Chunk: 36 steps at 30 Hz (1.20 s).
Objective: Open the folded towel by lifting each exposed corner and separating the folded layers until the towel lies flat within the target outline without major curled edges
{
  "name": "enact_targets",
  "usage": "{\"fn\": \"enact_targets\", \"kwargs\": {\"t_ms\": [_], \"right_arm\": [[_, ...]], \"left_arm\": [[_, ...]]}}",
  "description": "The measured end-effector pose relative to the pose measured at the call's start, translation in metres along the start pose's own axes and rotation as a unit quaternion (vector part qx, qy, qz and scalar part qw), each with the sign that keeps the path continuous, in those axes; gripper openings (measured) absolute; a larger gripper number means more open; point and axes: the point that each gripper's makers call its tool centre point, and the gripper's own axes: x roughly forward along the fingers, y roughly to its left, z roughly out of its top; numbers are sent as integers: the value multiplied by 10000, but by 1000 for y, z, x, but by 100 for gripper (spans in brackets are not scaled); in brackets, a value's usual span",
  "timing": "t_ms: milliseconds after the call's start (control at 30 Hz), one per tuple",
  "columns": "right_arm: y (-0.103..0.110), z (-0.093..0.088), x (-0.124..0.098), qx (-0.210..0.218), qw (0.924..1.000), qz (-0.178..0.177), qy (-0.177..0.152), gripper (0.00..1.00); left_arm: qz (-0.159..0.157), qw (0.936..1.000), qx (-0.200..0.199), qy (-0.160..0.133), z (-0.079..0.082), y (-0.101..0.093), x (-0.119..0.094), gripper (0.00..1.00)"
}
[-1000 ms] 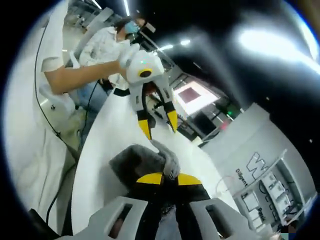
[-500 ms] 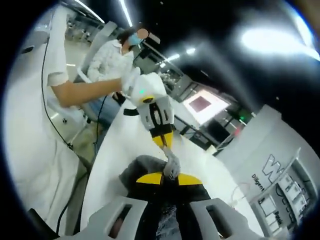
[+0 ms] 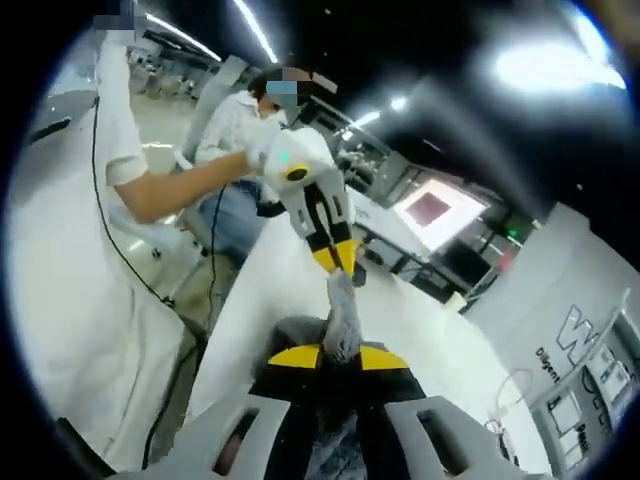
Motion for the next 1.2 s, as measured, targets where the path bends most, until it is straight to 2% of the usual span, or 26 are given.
{"fn": "enact_targets", "kwargs": {"t_ms": [67, 167, 300, 367, 500, 600, 633, 733, 867, 933, 1067, 1200], "right_arm": [[4, -2, 5, -48, 9999, 115, -12, 14], [19, 0, 16, -390, 9981, 448, -182, 13], [32, -9, 26, -422, 9969, 669, 3, 23], [42, -10, 30, -569, 9944, 890, 15, 23], [53, -13, 35, -435, 9921, 1173, 57, 26], [54, -13, 36, -445, 9917, 1208, 74, 25], [58, -14, 36, -624, 9895, 1299, 55, 26], [60, -13, 37, -594, 9892, 1341, -2, 30], [60, -14, 38, -489, 9893, 1374, 21, 43], [61, -15, 38, -443, 9894, 1382, 59, 51], [62, -16, 38, -412, 9891, 1410, 79, 52], [67, -14, 38, -286, 9886, 1476, 81, 59]], "left_arm": [[32, 10000, 15, 40, 0, 1, -4, 2], [49, 9999, -32, 153, -3, 2, -10, 2], [45, 9997, 18, 233, -4, -1, -16, 2], [13, 9996, -22, 281, -7, -3, -18, 2], [-101, 9991, -102, 389, -11, -11, -23, 2], [-190, 9987, -236, 399, -13, -15, -25, 2], [-241, 9978, -519, 322, -11, -19, -26, 2], [-493, 9922, -1145, -21, -1, -29, -25, 3], [-609, 9907, -1213, -57, 1, -33, -25, 5], [-581, 9920, -1117, -38, 1, -32, -25, 7], [-592, 9920, -1114, -56, 3, -33, -24, 8], [-726, 9831, -1541, -668, 29, -35, -28, 9]]}}
